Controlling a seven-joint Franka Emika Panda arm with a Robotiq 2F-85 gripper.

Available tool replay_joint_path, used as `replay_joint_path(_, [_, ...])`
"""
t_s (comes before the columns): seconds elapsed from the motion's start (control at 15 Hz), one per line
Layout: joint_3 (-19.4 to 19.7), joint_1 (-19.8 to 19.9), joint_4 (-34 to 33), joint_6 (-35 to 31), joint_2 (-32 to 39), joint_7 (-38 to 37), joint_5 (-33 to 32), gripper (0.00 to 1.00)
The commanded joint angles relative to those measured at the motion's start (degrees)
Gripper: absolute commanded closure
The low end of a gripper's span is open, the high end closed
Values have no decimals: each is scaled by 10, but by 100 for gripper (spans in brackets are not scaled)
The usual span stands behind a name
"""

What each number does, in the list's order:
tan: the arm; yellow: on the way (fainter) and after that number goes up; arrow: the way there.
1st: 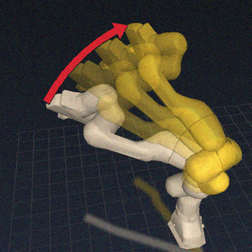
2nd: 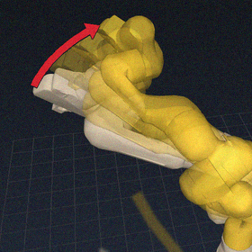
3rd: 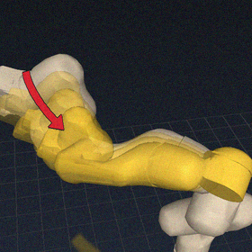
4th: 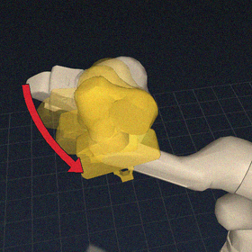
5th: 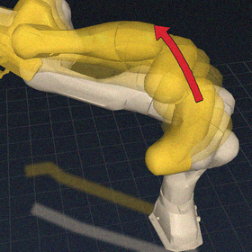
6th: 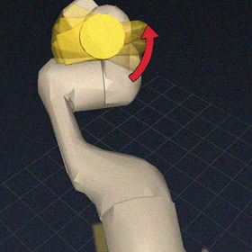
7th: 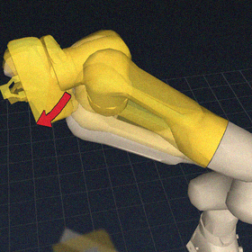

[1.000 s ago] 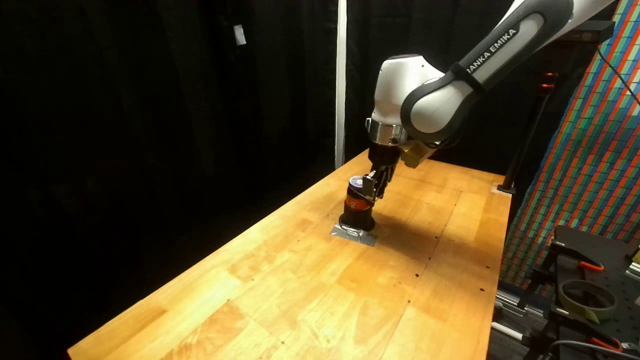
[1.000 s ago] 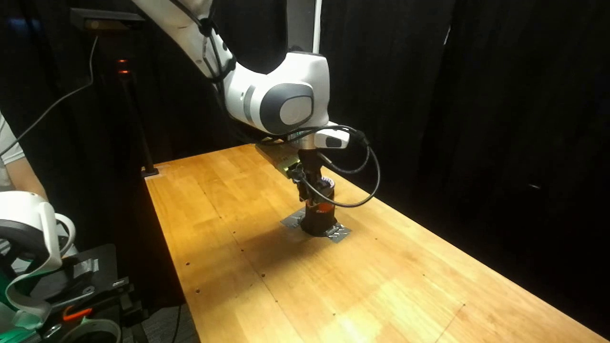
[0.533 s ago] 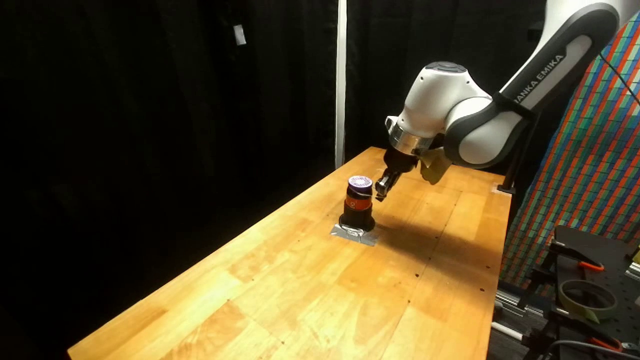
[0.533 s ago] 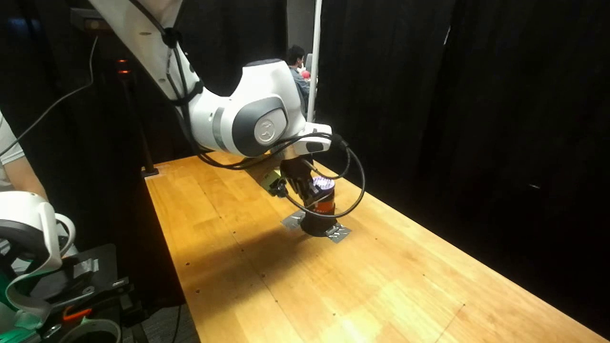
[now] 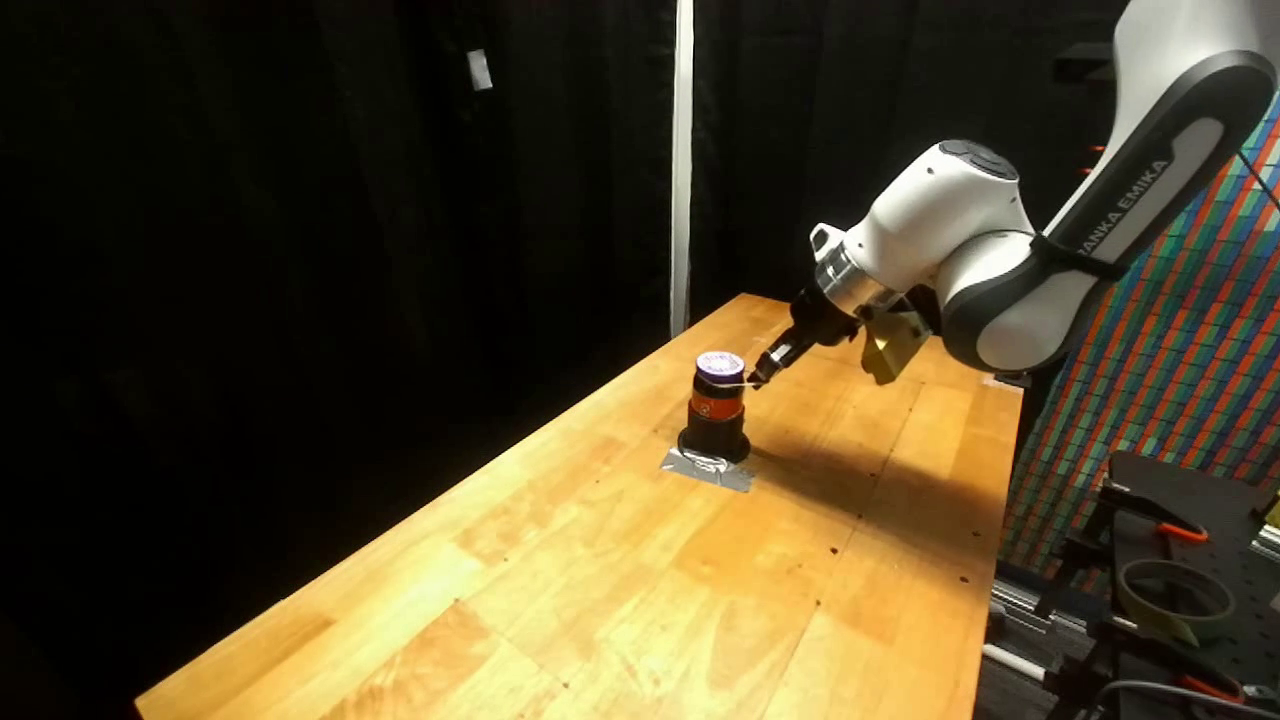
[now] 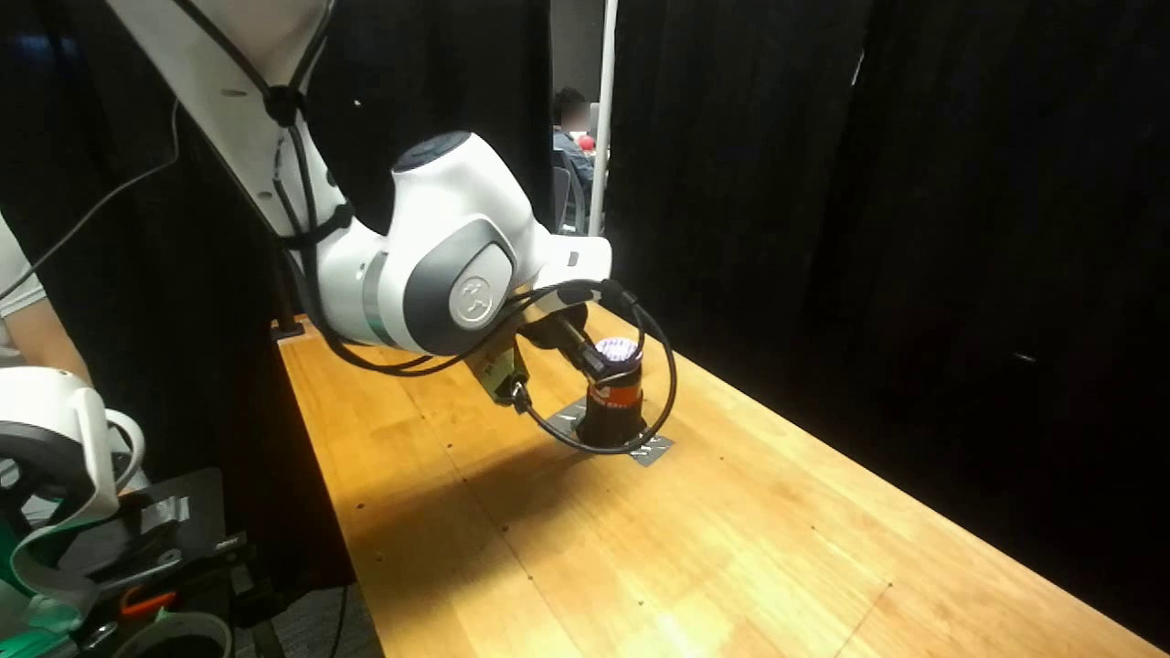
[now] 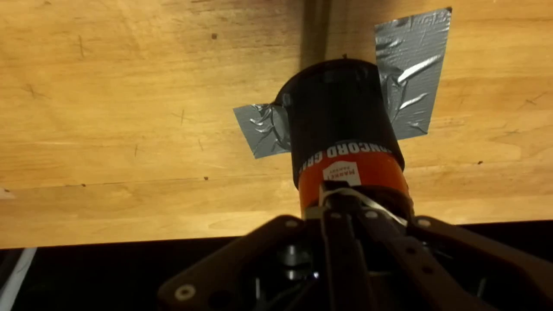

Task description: Put the elastic around the bottle

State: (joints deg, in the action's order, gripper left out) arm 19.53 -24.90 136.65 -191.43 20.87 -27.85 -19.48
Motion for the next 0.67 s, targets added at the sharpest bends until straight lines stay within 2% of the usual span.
replay_joint_path(0.0, [81,-80,40,-113,7,9,38,100])
replay_joint_path(0.2, [96,-107,66,-185,19,15,70,100])
replay_joint_path(0.33, [90,-112,81,-221,24,10,77,100])
replay_joint_path(0.4, [-27,-20,92,-231,7,107,161,100])
replay_joint_path(0.6, [-118,42,104,-289,15,145,213,100])
